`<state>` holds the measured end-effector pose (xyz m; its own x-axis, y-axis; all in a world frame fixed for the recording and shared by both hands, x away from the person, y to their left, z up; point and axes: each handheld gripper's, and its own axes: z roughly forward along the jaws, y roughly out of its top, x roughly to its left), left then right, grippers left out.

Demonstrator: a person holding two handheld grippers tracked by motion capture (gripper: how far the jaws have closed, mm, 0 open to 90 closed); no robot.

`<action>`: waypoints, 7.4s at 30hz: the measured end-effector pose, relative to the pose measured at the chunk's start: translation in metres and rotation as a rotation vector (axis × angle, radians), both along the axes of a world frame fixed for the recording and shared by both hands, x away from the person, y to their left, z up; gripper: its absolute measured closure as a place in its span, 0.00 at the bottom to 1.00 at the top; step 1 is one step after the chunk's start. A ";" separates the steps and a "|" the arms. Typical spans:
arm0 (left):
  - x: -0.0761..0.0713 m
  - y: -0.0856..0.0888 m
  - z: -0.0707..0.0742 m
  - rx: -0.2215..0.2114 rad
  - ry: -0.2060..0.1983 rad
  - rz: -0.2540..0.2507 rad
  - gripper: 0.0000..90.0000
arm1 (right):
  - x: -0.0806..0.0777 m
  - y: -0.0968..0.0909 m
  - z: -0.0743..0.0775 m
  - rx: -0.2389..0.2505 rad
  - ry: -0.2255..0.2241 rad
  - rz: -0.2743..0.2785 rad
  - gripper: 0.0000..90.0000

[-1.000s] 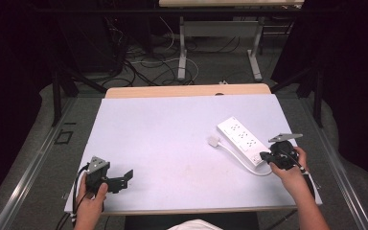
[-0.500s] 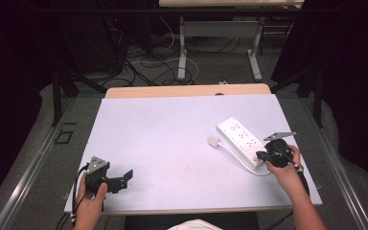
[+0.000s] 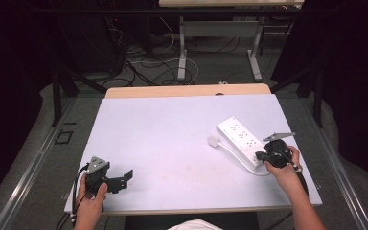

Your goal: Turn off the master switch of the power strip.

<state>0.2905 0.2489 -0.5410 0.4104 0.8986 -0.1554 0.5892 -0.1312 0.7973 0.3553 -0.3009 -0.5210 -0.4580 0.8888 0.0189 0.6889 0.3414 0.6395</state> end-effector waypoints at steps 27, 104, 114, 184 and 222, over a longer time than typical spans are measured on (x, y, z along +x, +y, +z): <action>0.000 -0.001 -0.001 0.004 0.002 -0.003 0.01 | -0.001 -0.002 -0.005 0.020 -0.003 -0.003 1.00; -0.001 0.002 -0.002 0.008 0.009 0.003 0.01 | -0.003 0.018 0.014 0.098 0.036 -0.025 0.16; -0.002 0.002 -0.001 0.004 0.008 0.005 0.01 | -0.004 0.017 0.017 0.050 0.022 -0.016 0.00; -0.002 0.001 0.000 -0.008 0.006 0.011 0.01 | -0.078 -0.021 0.004 0.109 -0.224 -0.147 0.00; -0.002 0.003 0.000 -0.005 0.007 0.011 0.01 | -0.083 -0.028 -0.032 0.119 -0.285 -0.176 0.05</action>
<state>0.2888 0.2514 -0.5410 0.3994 0.9022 -0.1630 0.5963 -0.1206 0.7937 0.2724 -0.3291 -0.5532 -0.3003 0.9536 0.0210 0.5188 0.1448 0.8426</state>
